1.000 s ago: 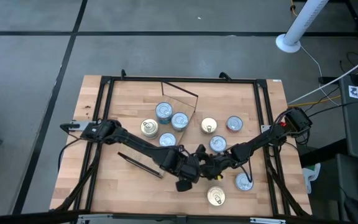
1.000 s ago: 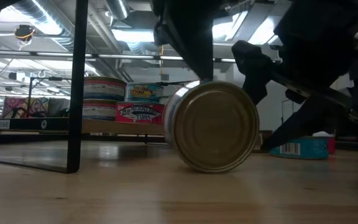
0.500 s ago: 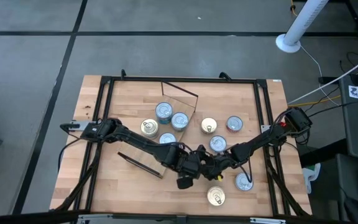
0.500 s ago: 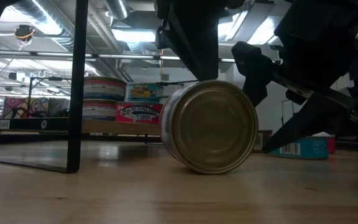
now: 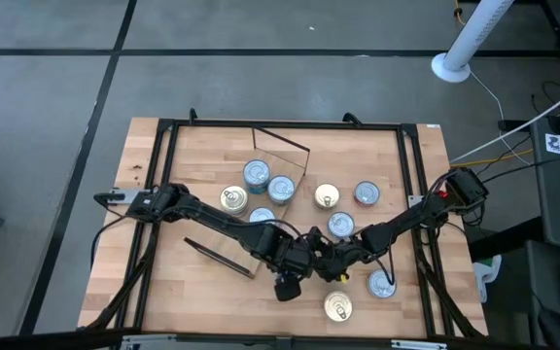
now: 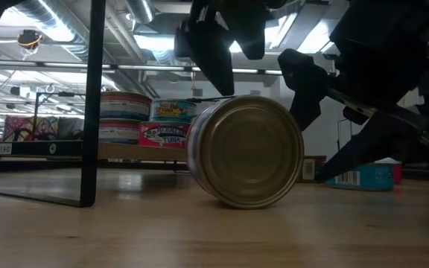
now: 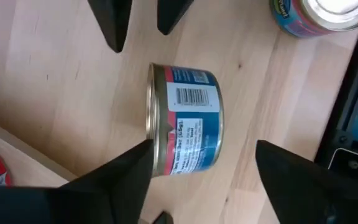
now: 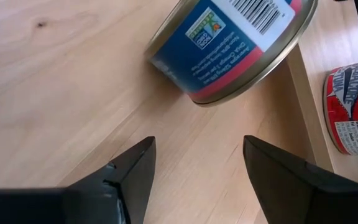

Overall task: Stack canned seafood by type on shelf
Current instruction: Stack the blue tuna can on top of the blue tuna can on the shelf

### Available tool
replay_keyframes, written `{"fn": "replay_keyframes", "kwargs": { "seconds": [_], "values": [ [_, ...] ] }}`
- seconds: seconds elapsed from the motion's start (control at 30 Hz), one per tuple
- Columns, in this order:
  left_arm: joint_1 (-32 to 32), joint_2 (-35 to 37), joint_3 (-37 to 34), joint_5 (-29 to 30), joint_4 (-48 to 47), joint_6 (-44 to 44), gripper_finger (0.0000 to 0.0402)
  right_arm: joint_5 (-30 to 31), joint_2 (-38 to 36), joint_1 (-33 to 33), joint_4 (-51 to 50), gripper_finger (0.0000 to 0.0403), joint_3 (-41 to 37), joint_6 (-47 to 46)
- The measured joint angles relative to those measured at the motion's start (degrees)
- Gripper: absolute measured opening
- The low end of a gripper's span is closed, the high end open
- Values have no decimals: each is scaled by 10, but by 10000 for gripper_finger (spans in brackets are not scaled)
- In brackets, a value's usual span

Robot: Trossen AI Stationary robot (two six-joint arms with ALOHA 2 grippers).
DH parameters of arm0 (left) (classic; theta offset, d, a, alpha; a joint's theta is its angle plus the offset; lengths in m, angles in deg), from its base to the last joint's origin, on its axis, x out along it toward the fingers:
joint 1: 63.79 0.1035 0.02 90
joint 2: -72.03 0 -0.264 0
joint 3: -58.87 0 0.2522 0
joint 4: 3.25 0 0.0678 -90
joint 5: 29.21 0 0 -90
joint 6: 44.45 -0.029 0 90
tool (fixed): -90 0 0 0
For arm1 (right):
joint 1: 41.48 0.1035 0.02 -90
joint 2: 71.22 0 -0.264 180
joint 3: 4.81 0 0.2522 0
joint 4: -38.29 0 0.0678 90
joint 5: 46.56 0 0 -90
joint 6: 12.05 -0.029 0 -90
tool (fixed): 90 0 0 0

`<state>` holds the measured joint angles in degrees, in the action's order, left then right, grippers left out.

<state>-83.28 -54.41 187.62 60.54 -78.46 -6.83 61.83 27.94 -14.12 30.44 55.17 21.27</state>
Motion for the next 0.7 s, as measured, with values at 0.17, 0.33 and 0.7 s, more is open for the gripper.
{"fn": "replay_keyframes", "kwargs": {
  "seconds": [0.17,0.33,0.7],
  "values": [
    [0,0,-2,2,-17,0,286,0,0,0,0,241,0,0],
    [0,-9,-2,19,-15,0,287,0,0,0,-2,241,0,0],
    [-11,-30,-2,26,-8,-19,287,0,0,0,-1,241,0,-1]
  ]
}}
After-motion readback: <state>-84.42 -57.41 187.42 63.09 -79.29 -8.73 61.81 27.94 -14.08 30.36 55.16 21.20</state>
